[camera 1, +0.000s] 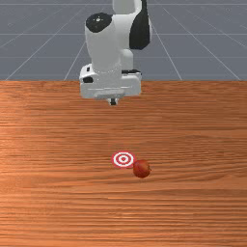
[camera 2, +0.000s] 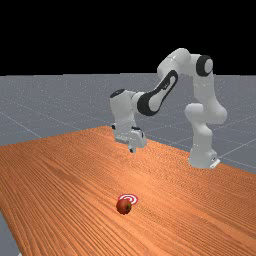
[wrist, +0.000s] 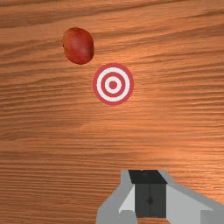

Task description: Pick the apple to the marker

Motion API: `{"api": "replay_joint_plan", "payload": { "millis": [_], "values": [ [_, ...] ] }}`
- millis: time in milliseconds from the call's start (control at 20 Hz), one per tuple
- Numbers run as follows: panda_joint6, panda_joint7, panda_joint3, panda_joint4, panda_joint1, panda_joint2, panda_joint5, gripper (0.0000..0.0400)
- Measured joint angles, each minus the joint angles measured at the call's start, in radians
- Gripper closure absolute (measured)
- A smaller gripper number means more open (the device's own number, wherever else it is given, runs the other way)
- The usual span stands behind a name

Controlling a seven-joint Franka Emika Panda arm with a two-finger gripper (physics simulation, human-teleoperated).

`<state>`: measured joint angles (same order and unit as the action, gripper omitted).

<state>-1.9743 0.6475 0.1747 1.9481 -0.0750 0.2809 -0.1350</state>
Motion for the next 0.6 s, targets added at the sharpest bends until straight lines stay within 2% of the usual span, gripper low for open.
{"api": "replay_joint_plan", "payload": {
  "millis": [150,400,450,500,550,600],
  "values": [
    [-0.012,0.030,-0.021,-0.051,-0.025,0.034,-0.011,0.0400],
    [-0.123,0.057,-0.060,-0.175,-0.063,0.144,-0.032,0.0400],
    [-0.124,0.082,-0.068,-0.234,-0.077,0.194,-0.033,0.0243],
    [-0.122,0.100,-0.076,-0.292,-0.090,0.253,-0.034,0.0148],
    [-0.121,0.111,-0.082,-0.343,-0.100,0.310,-0.033,0.0090],
    [-0.126,0.117,-0.086,-0.374,-0.105,0.354,-0.034,0.0054]
  ]
}}
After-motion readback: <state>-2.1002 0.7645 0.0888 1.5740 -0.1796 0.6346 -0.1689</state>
